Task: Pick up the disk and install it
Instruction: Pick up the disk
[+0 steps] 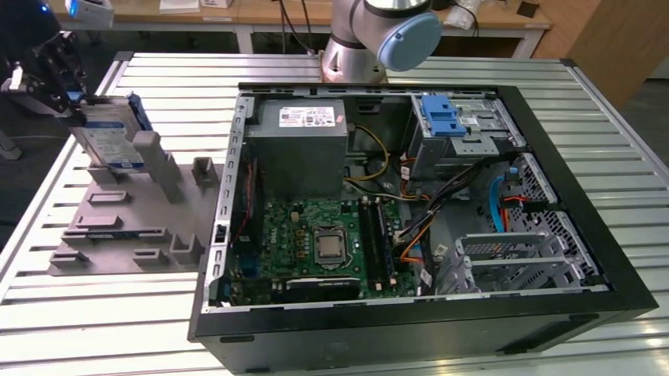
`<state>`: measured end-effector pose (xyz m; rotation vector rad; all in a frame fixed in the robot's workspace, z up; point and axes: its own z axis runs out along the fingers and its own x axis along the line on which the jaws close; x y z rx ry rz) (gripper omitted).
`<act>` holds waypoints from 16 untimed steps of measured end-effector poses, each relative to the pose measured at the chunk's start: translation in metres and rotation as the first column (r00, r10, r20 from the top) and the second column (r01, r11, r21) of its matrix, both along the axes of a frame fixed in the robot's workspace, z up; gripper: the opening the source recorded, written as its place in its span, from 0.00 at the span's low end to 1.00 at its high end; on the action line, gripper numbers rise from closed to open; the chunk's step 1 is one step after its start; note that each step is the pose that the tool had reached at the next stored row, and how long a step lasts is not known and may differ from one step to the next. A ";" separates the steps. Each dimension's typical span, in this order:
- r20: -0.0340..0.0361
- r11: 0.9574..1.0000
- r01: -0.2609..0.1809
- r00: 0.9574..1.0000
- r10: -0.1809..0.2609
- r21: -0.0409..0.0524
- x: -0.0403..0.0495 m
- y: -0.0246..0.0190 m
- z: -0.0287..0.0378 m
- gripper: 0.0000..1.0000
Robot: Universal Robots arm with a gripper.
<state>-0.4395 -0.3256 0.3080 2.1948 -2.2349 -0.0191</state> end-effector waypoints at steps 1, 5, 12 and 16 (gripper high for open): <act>0.000 1.000 0.000 1.000 0.000 0.000 0.0000 0.0000 0.0012 0.36; 0.000 1.000 0.000 1.000 0.000 0.000 0.0000 0.0000 0.0050 0.36; 0.000 1.000 0.000 1.000 0.000 0.001 0.0000 0.0000 0.0110 0.36; 0.000 1.000 0.000 1.000 0.000 0.002 0.0000 0.0000 0.0141 0.36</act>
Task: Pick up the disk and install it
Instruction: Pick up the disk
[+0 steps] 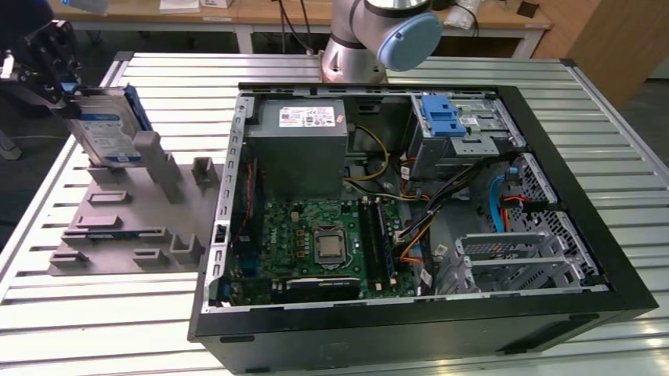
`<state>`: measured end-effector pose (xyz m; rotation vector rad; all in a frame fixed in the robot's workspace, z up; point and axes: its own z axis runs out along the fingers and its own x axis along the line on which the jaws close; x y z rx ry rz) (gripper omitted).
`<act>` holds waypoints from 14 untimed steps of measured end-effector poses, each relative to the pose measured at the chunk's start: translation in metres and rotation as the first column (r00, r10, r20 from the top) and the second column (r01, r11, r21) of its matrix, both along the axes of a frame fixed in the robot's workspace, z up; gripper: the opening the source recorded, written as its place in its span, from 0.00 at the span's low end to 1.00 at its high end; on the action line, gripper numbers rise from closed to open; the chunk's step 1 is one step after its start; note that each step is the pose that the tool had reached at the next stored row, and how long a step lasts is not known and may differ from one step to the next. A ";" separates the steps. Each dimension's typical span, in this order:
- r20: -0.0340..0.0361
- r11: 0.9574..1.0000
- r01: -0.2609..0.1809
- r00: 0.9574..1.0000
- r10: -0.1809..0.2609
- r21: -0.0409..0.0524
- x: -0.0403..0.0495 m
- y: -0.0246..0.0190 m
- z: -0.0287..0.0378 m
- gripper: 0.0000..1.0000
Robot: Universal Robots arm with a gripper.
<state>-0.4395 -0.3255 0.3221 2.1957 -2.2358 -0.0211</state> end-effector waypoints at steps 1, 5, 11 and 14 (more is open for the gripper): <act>0.000 1.000 0.000 1.000 0.000 0.000 0.0000 0.0000 0.0007 0.36; 0.000 1.000 0.000 1.000 0.000 0.000 -0.0001 0.0000 0.0033 0.36; 0.000 1.000 0.000 1.000 0.000 0.000 -0.0001 0.0000 0.0067 0.36; 0.000 1.000 0.000 1.000 0.000 0.000 -0.0001 0.0000 0.0102 0.36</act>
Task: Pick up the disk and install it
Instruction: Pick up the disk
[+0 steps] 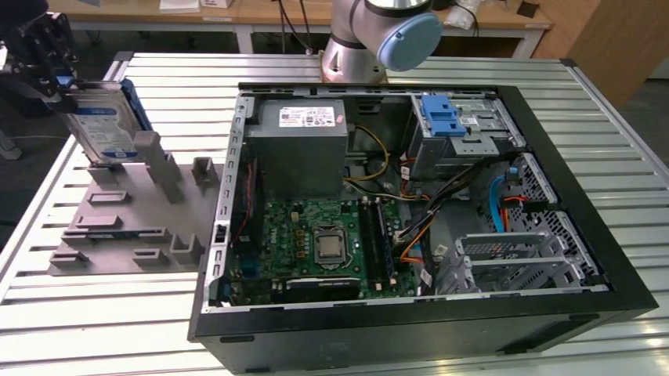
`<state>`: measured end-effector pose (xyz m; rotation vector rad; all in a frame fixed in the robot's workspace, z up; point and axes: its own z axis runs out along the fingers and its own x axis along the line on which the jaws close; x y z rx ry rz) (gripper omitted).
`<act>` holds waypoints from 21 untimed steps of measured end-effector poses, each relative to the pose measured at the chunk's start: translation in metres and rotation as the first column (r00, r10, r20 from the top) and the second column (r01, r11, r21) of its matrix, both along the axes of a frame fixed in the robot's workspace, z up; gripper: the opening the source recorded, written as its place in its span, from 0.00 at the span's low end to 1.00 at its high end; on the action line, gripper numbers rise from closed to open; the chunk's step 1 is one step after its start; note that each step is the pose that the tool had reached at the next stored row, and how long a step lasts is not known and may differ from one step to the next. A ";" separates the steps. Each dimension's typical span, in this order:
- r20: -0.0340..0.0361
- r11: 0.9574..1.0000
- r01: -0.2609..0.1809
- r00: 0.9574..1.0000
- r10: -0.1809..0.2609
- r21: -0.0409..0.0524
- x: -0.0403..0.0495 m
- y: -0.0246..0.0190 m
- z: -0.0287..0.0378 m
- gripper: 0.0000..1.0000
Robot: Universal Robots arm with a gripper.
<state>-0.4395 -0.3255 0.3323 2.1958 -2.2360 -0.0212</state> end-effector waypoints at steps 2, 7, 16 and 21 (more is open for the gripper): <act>0.000 1.000 0.000 1.000 0.000 0.000 0.0000 0.0000 0.0013 0.36; 0.000 1.000 0.000 1.000 0.000 0.000 0.0000 0.0000 0.0041 0.36; 0.000 1.000 0.000 1.000 0.000 0.000 0.0000 0.0000 0.0087 0.36; 0.000 1.000 0.000 1.000 0.000 0.000 0.0000 0.0000 0.0113 0.36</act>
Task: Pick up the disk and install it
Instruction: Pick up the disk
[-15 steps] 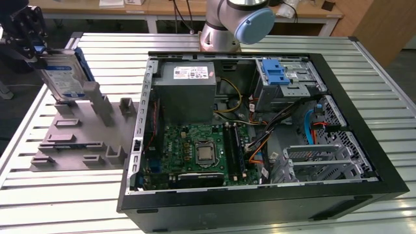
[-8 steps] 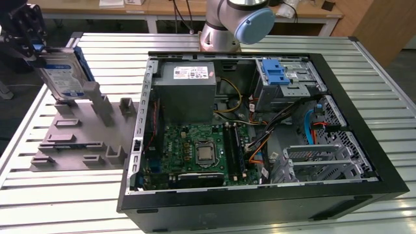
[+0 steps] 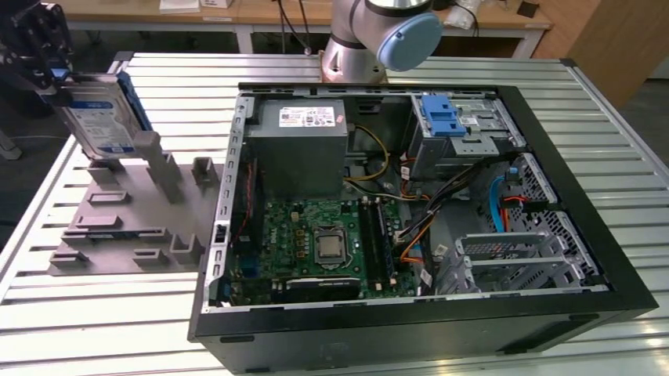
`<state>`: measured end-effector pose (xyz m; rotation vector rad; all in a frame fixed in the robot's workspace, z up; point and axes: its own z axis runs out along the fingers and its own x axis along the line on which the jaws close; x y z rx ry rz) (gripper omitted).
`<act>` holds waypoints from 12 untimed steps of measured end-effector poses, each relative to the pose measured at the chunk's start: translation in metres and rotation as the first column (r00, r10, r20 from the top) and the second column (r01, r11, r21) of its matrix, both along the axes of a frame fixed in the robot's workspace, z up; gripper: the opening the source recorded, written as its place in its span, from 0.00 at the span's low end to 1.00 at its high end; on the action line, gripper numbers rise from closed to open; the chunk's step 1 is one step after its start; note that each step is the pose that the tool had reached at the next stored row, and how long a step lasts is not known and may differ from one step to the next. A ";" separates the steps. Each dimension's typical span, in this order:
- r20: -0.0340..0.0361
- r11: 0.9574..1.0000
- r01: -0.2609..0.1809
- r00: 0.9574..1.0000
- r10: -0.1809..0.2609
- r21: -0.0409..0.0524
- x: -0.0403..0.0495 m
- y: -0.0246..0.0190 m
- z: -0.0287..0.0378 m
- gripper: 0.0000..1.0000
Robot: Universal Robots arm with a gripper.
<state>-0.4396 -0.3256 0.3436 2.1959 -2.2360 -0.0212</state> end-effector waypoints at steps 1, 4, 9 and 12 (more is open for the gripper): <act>0.000 1.000 0.000 1.000 0.000 0.000 0.0000 0.0000 0.0006 0.36; 0.000 1.000 0.000 1.000 0.000 0.000 0.0000 0.0000 0.0021 0.36; 0.000 1.000 0.000 1.000 0.000 0.000 0.0000 0.0000 0.0047 0.36; 0.000 1.000 0.000 1.000 0.000 0.000 0.0000 0.0000 0.0062 0.36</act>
